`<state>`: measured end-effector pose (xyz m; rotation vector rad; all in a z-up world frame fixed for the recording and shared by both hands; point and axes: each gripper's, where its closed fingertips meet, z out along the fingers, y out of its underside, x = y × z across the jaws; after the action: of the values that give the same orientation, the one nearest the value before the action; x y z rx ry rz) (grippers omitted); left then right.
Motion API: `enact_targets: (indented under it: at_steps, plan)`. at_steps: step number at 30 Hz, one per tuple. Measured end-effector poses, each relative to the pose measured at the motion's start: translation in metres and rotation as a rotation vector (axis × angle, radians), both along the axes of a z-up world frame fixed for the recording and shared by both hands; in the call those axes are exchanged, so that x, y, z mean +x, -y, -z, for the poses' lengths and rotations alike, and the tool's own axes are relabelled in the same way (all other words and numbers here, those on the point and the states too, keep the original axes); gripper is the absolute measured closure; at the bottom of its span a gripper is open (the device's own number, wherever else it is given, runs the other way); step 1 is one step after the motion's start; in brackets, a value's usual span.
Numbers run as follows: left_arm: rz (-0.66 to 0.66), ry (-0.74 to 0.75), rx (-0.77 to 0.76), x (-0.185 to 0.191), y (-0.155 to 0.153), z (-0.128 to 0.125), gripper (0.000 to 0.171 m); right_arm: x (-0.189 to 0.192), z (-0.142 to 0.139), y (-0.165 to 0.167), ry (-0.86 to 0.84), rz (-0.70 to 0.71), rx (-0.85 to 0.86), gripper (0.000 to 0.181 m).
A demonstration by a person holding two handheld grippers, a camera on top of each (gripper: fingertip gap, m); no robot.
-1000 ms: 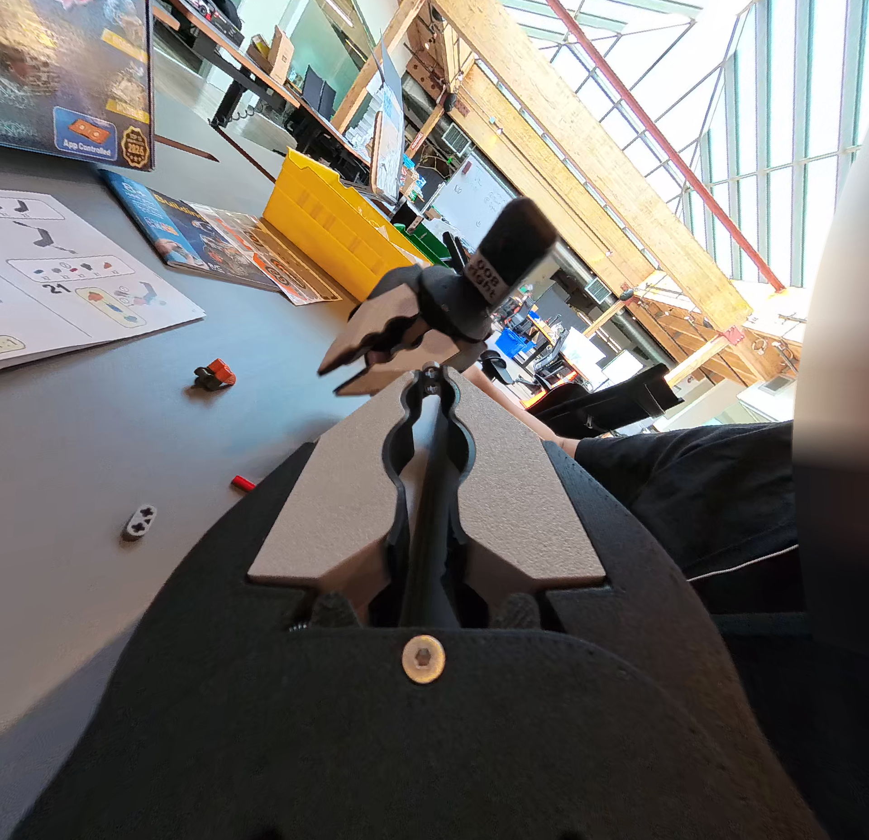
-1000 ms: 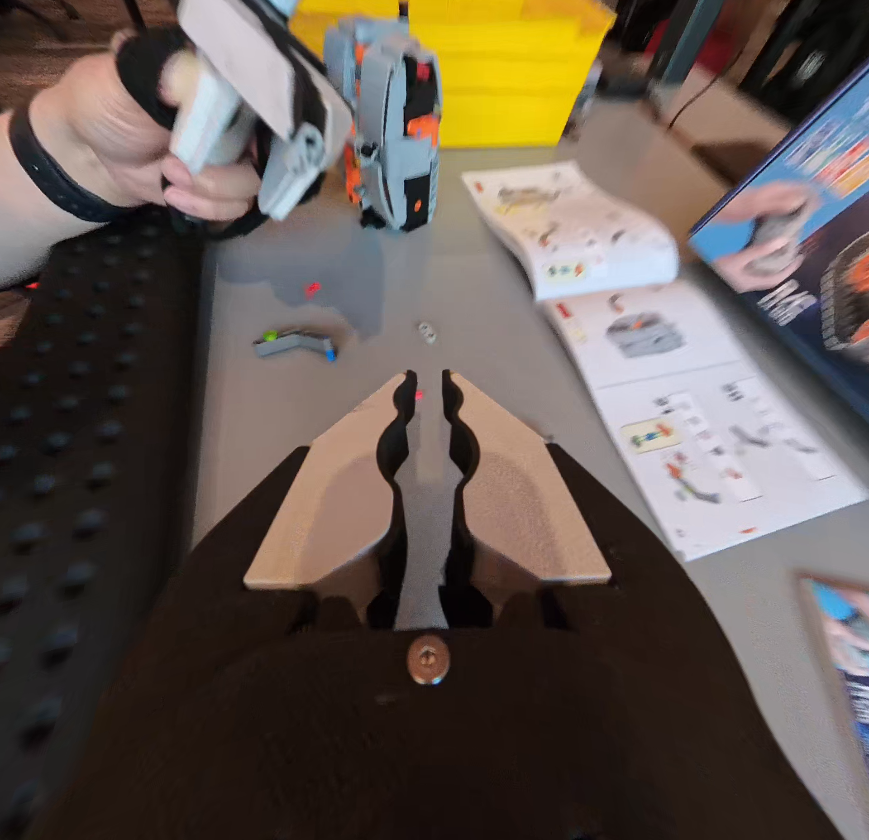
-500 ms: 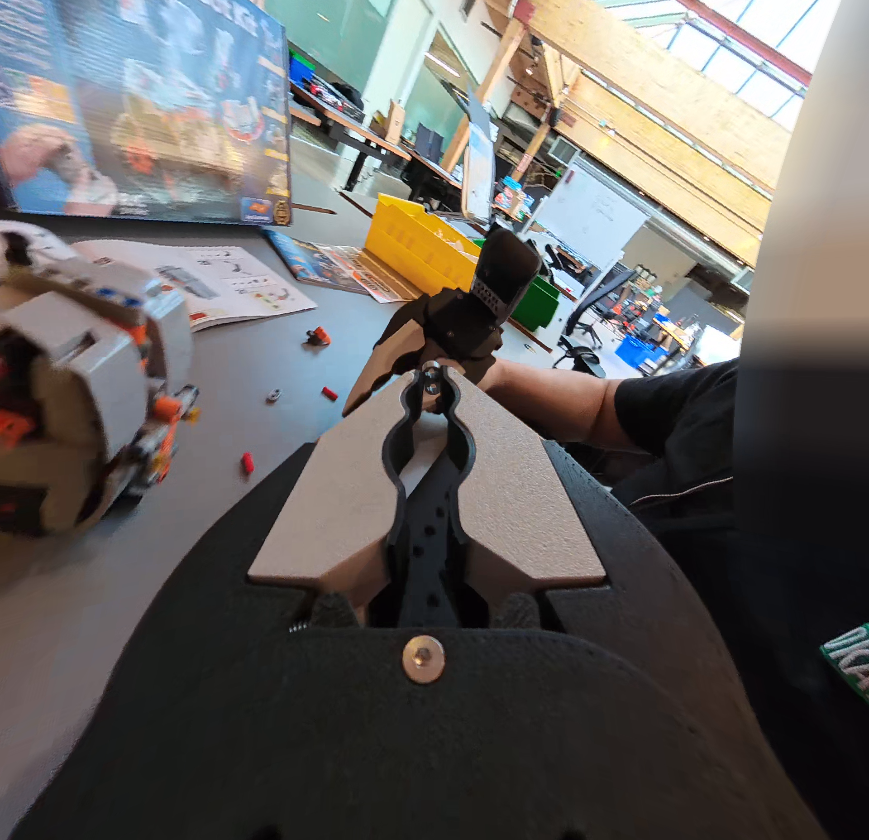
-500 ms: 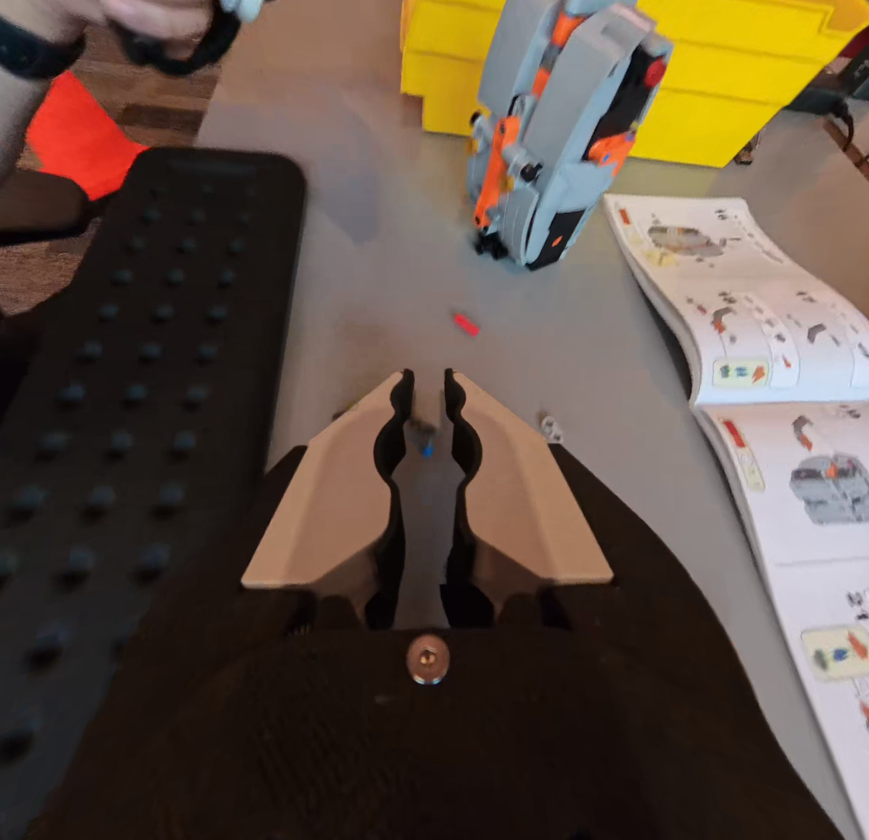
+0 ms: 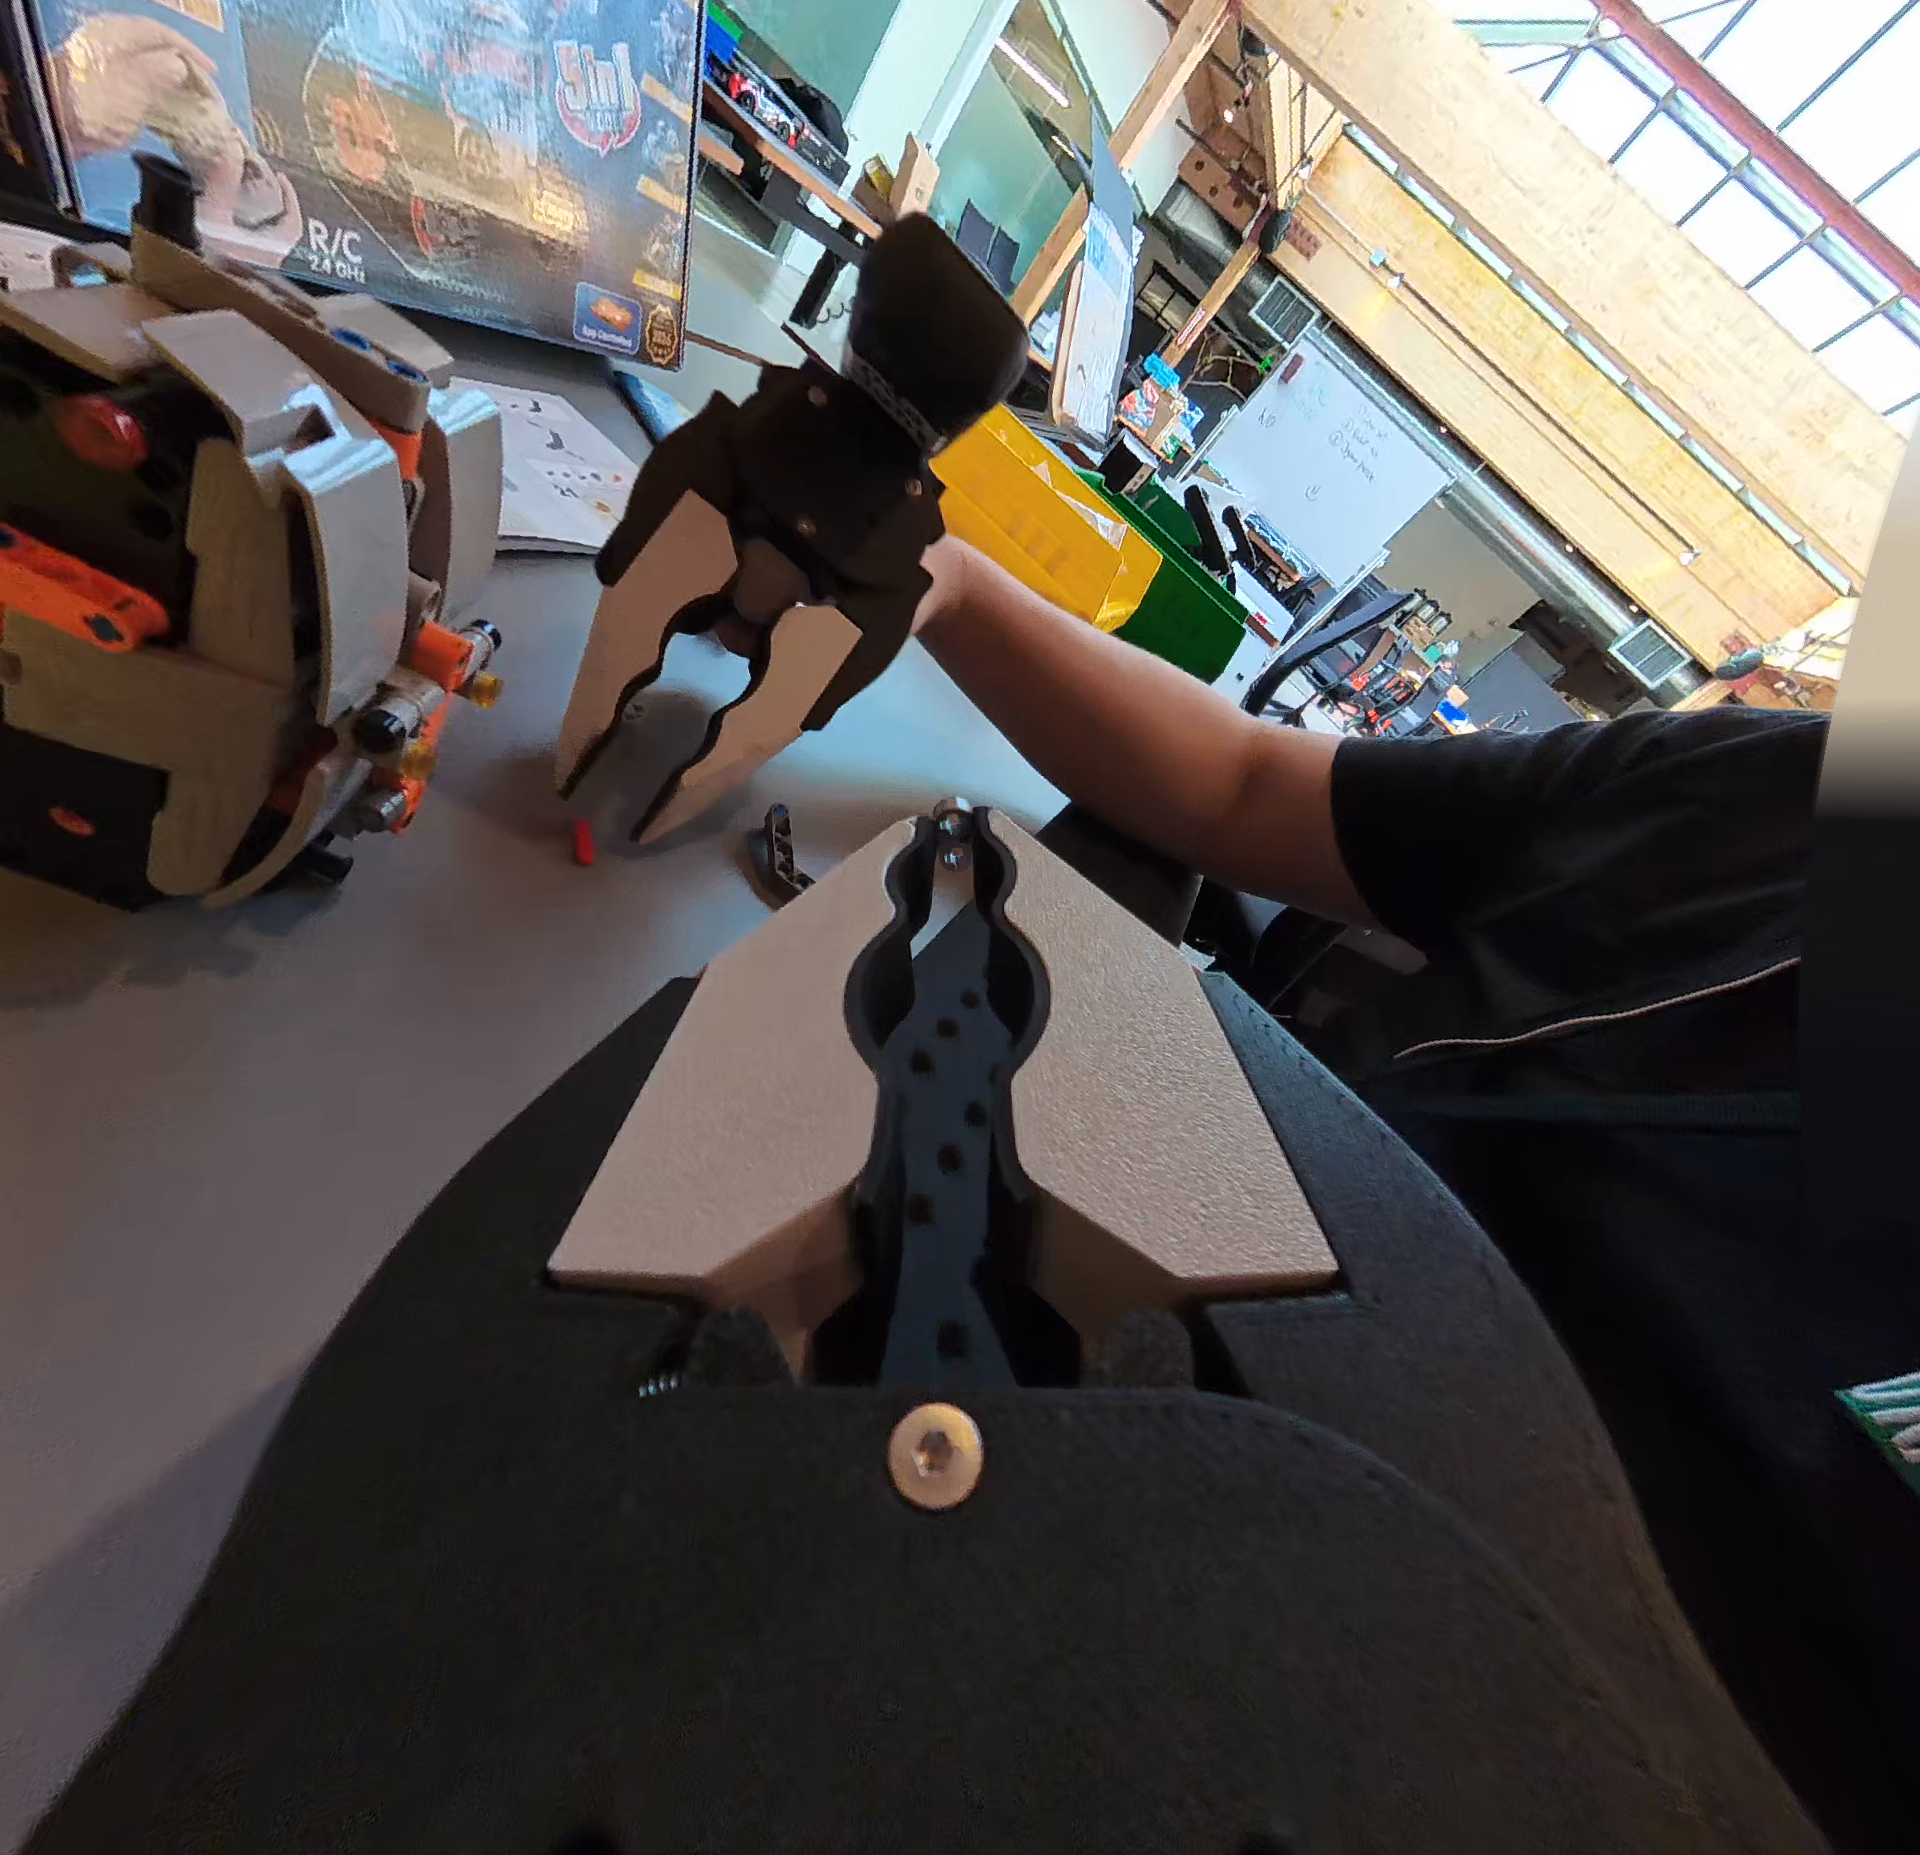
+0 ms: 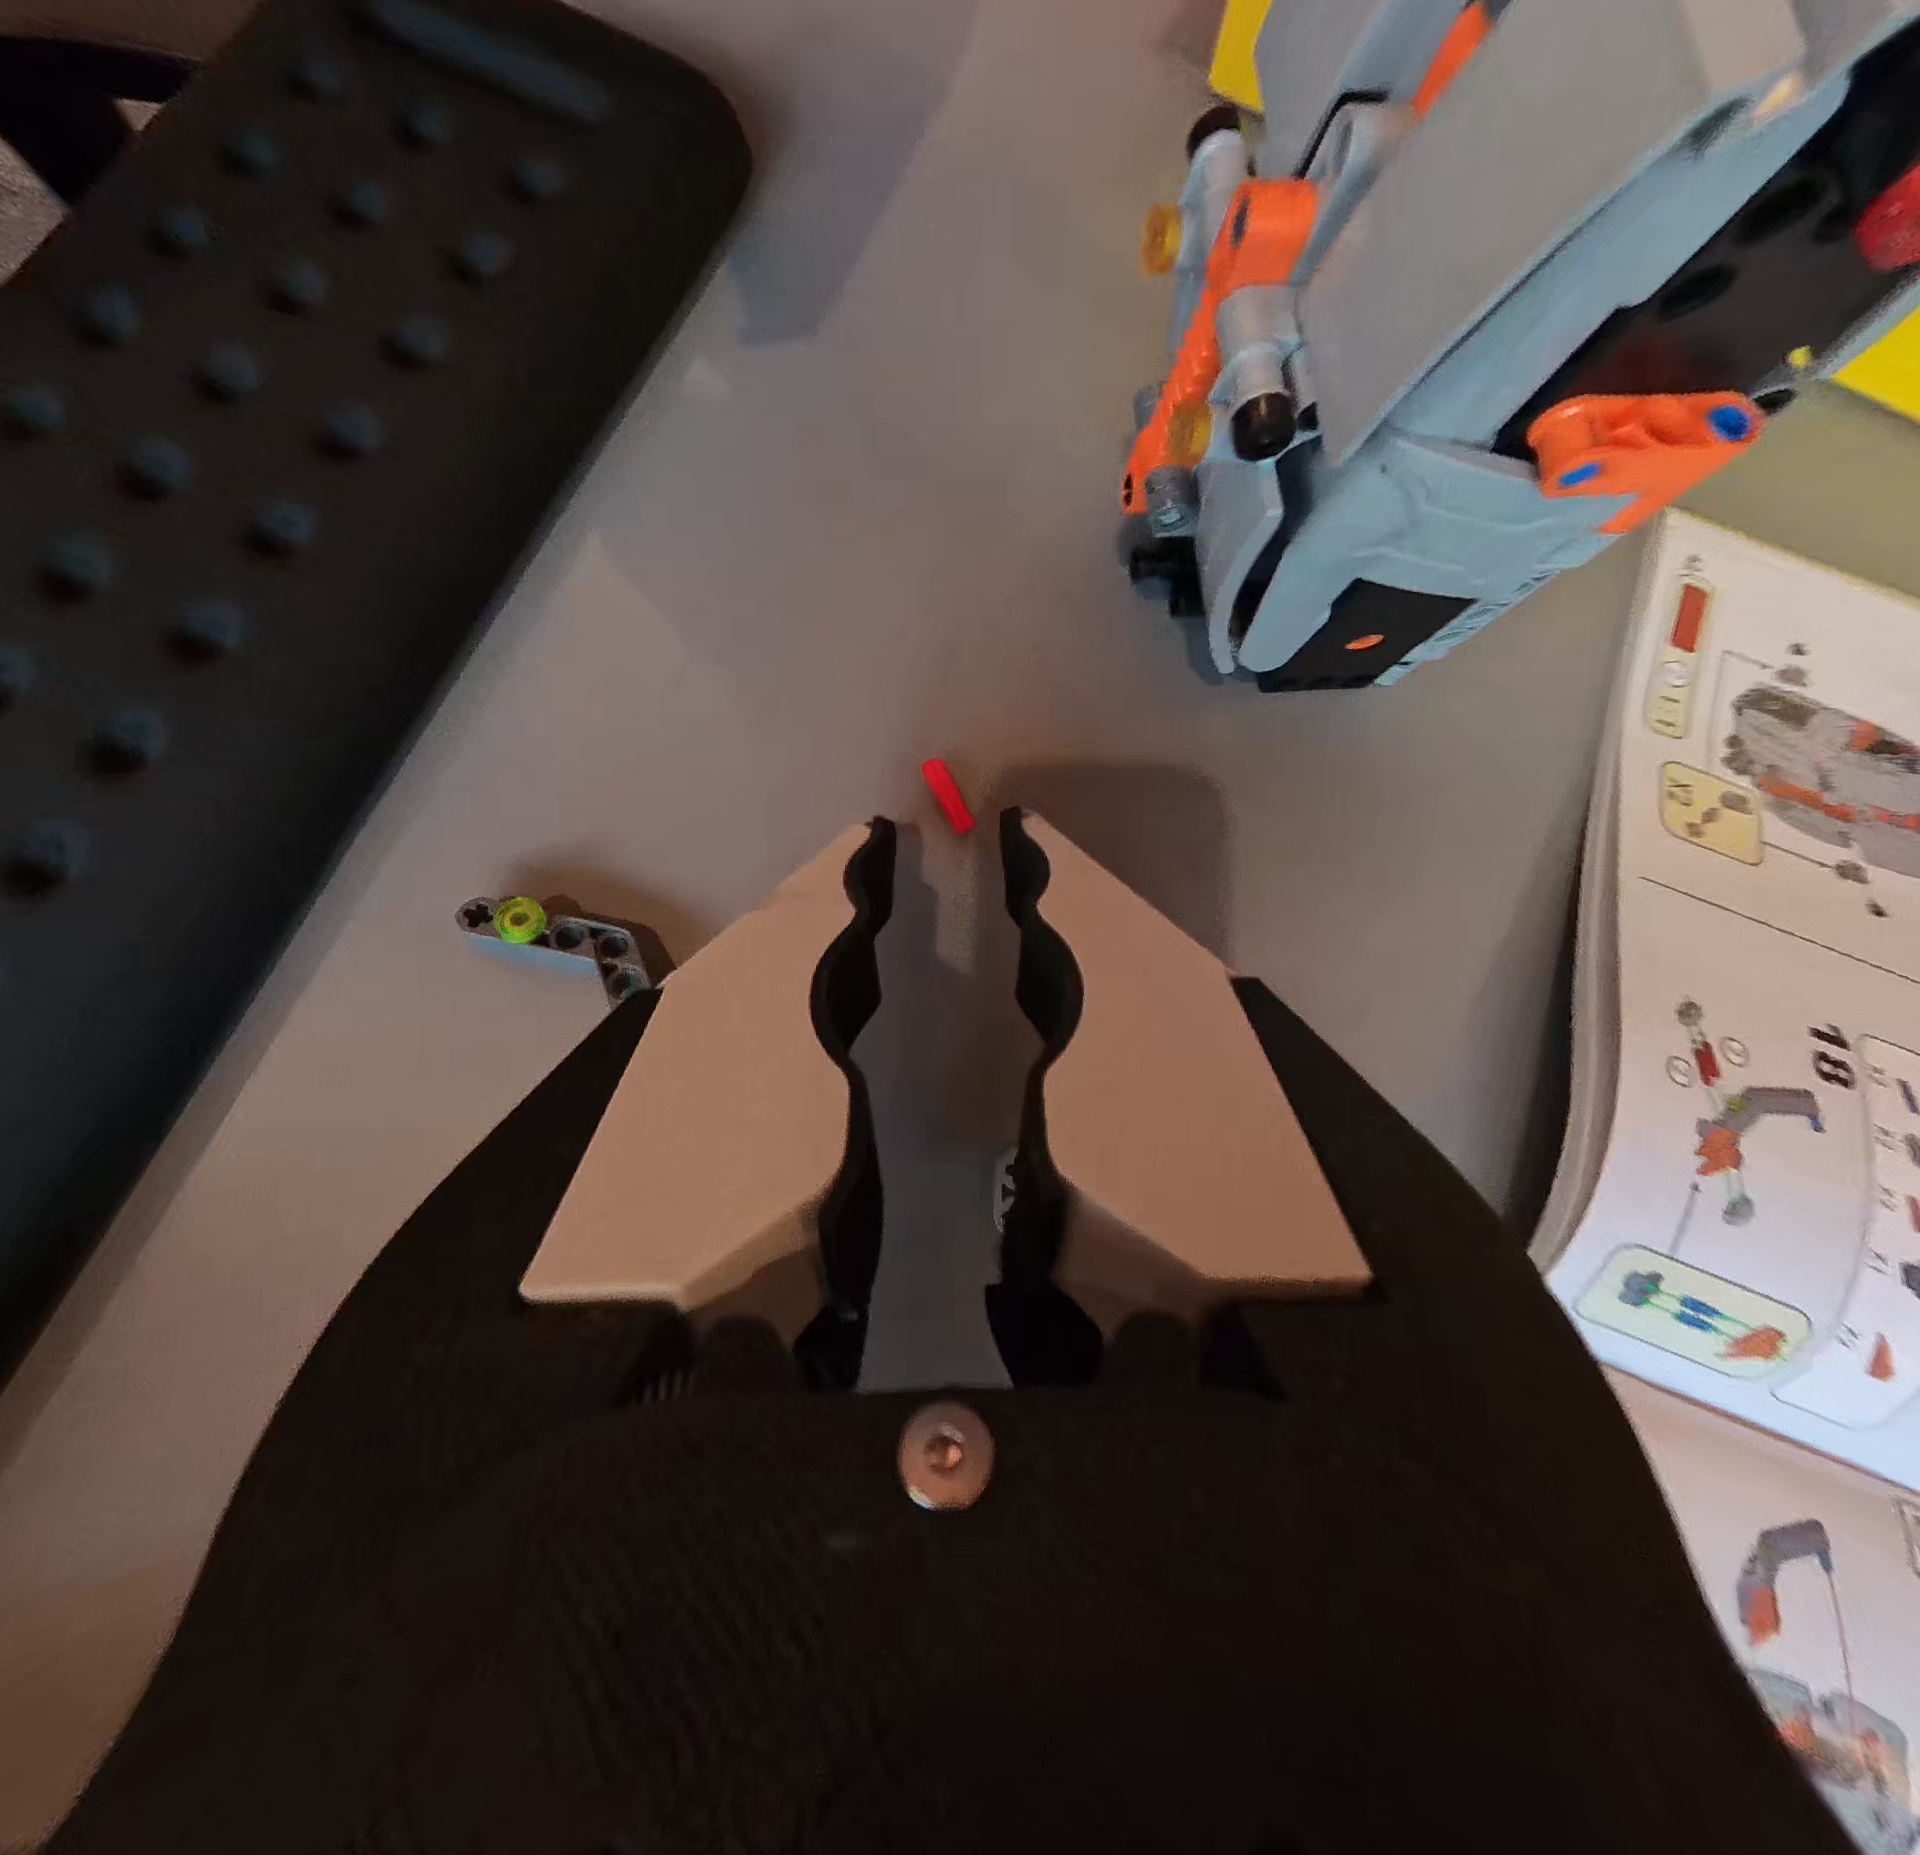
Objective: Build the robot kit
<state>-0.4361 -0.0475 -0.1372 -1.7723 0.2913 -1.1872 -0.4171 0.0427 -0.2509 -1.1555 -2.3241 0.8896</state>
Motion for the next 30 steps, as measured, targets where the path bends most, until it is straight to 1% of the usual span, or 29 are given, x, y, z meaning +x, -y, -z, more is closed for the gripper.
enact_targets:
  at_steps: [5, 8, 10, 12, 13, 14, 17, 19, 20, 22, 26, 27, 30]
  plan:
    - [0.007, 0.018, -0.016, -0.001, -0.004, 0.003, 0.166, -0.003, 0.005, 0.006, 0.075, -0.045, -0.104, 0.165]
    - [0.005, 0.023, -0.047, -0.002, -0.01, 0.009, 0.166, -0.004, 0.005, 0.006, 0.078, -0.072, -0.109, 0.176]
    - [0.009, 0.032, -0.068, 0.0, -0.013, 0.011, 0.166, -0.006, 0.005, 0.006, 0.082, -0.058, -0.121, 0.177]
    - [0.005, 0.028, -0.101, 0.003, -0.016, 0.015, 0.166, -0.004, 0.004, 0.005, 0.048, -0.055, -0.064, 0.177]
    - [0.0, 0.027, -0.114, 0.006, -0.017, 0.016, 0.166, -0.002, -0.002, 0.009, 0.006, -0.063, -0.029, 0.177]
    - [-0.008, 0.034, -0.122, 0.009, -0.017, 0.015, 0.166, -0.001, -0.016, 0.015, -0.065, -0.054, -0.006, 0.177]
    - [-0.004, 0.072, -0.14, 0.023, -0.013, 0.012, 0.166, 0.012, -0.066, 0.044, -0.276, -0.034, 0.024, 0.177]
    - [0.002, 0.101, -0.166, 0.034, -0.01, 0.015, 0.166, 0.025, -0.084, 0.054, -0.377, 0.008, 0.097, 0.177]
    - [0.013, 0.125, -0.177, 0.041, -0.008, 0.016, 0.167, 0.032, -0.087, 0.056, -0.413, 0.039, 0.134, 0.177]
    - [0.038, 0.192, -0.182, 0.056, -0.004, 0.016, 0.166, 0.047, -0.092, 0.065, -0.483, 0.06, 0.156, 0.177]
    - [0.083, 0.305, -0.226, 0.081, -0.001, 0.02, 0.166, 0.073, -0.084, 0.074, -0.585, 0.07, 0.287, 0.178]
    - [0.092, 0.318, -0.239, 0.087, 0.0, 0.021, 0.166, 0.078, -0.081, 0.076, -0.611, 0.063, 0.325, 0.178]
    - [0.084, 0.288, -0.297, 0.1, 0.001, 0.032, 0.166, 0.09, -0.078, 0.082, -0.705, 0.028, 0.461, 0.178]
